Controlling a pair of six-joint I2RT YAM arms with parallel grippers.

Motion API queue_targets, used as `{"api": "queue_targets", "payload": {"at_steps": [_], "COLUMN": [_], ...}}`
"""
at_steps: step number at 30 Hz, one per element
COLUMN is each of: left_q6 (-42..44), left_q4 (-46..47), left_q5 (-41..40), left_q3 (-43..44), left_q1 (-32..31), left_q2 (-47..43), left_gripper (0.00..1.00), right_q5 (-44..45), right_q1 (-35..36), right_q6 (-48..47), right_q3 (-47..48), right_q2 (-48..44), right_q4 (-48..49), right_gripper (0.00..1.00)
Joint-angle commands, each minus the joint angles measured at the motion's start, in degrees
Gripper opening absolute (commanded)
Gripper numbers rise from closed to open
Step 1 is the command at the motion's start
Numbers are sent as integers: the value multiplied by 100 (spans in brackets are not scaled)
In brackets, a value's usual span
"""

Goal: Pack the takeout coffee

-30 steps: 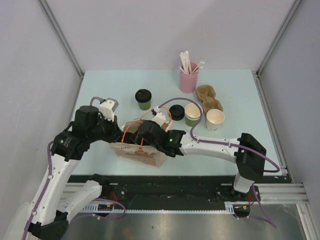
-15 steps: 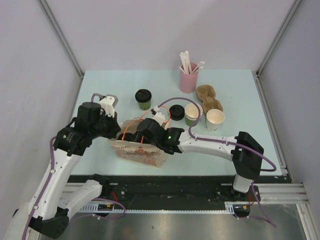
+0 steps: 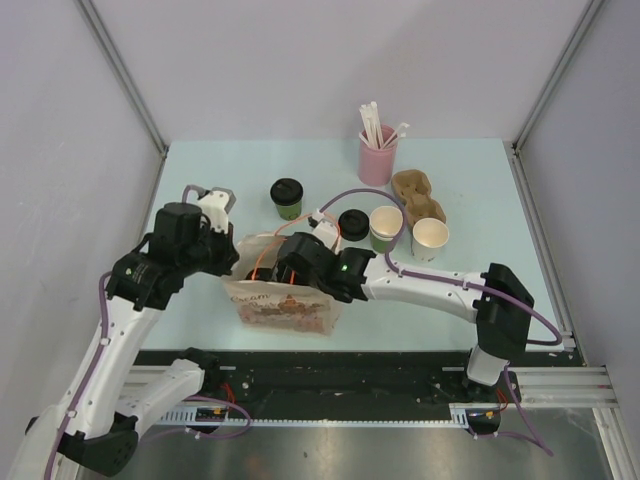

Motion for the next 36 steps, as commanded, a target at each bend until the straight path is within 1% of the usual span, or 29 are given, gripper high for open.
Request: {"api": "queue_targets", "payload": {"at_steps": [1,3,5,7,10,12,15,20,27,31,36], "left_q6": [217,244,287,314,340,393,463,516,534,534,534], "left_q4": [67,59,67,85,76,76,94,85,94,94,94], "left_q5": [-120,-137,-155,-199,-234,-261,-313,-296,-313,-314,-287], "left_q3": [289,298,324,359,412,430,421,465,465,500,509], "left_q1": [21,21,21,21,21,21,21,21,21,21,21], "left_q2": [52,87,104,122,122,122,122,131,122,105,87], "left_gripper": [0,0,0,0,0,1,1,0,0,1,0], "right_q5": [180,223,268,250,311,382,522,759,1348,1463,1568], "right_q1": [47,91,162,197,232,293,399,557,917,1005,1041], "right_q6": [-380,-503,-670,-706,-820,-1048,-1434,-1743,-2270,-2569,-2701], "right_q3": [544,807,1000,1063,1072,1072,1081,1107,1511,1529,1555], "right_q2": [-167,-140,-105,-114,-201,-315,-421,-623,-755,-887,-1080], "right_q4": [-548,-628,-742,-821,-760,-664,-488,-452,-908,-839,-848], "right_gripper": [67,70,75,83,89,99,100,100,100,100,100]}}
